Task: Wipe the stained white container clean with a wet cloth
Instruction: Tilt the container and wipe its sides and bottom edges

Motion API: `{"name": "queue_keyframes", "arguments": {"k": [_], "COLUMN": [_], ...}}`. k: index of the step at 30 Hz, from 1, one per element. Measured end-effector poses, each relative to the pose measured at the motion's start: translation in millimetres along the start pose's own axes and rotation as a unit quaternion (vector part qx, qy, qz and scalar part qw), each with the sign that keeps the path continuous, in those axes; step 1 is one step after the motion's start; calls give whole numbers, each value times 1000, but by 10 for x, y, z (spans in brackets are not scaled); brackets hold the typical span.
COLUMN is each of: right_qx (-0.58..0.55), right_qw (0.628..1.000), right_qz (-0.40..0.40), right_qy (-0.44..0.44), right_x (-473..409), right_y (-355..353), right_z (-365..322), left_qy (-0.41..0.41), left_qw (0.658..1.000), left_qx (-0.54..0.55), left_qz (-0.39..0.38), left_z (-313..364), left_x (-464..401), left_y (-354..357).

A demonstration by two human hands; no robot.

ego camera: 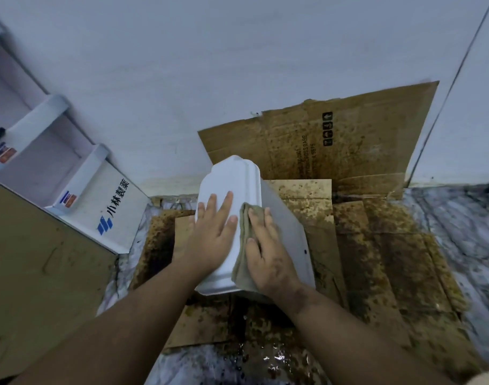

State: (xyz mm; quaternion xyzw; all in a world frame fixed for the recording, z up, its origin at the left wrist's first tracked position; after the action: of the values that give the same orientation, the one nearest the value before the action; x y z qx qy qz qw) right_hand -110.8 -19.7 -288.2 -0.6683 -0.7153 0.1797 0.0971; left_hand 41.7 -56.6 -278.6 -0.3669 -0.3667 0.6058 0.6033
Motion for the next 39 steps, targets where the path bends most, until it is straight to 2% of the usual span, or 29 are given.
{"name": "queue_keyframes", "arguments": {"k": [4,8,12,18,24,27,31,34,37,39], "right_qx": [1,57,11,-53,-26,-60,-62,-92,-117,-128], "right_qw": [1000,995,992,997,998,997,992,986,984,988], "right_qz": [-15,-64,-111,-48,-15,-1,95,135,130,78], "right_qy": [4,56,57,10,-54,-47,-53,-25,21,36], "right_x": [-694,-1733,-2023,-1753,-938,-360,464,614,477,240], "right_y": [-116,-178,-212,-175,-157,-19,196,288,274,244], "right_z": [-23,-81,-163,-31,78,118,70,25,5,15], "left_qy": [4,5,3,6,-3,-8,-5,2,5,6], "left_qw": [1000,998,999,999,1000,1000,999,998,998,999], "left_qx": [-22,-58,-39,-48,-9,20,44,57,55,53], "left_qz": [5,6,6,4,8,6,7,5,8,8], "left_z": [7,163,155,141,116,5,-27,-14,-66,-124], "left_x": [-38,-36,-46,-8,-4,3,41,55,43,26], "left_y": [20,32,25,23,3,-19,-39,-50,-54,-52]}}
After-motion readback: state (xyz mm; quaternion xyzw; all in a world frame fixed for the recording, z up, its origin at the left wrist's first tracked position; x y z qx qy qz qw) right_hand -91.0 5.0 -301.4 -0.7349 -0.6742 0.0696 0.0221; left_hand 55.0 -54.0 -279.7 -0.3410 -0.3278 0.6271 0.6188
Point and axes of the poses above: each hand's wrist, its own x-axis away from the middle knuckle, its own y-axis out of the palm, z = x × y, the point moved 3 cm from there along -x, towards the middle knuckle, and after that the axes turned 4 degrees about z, right-handed, at the moved point
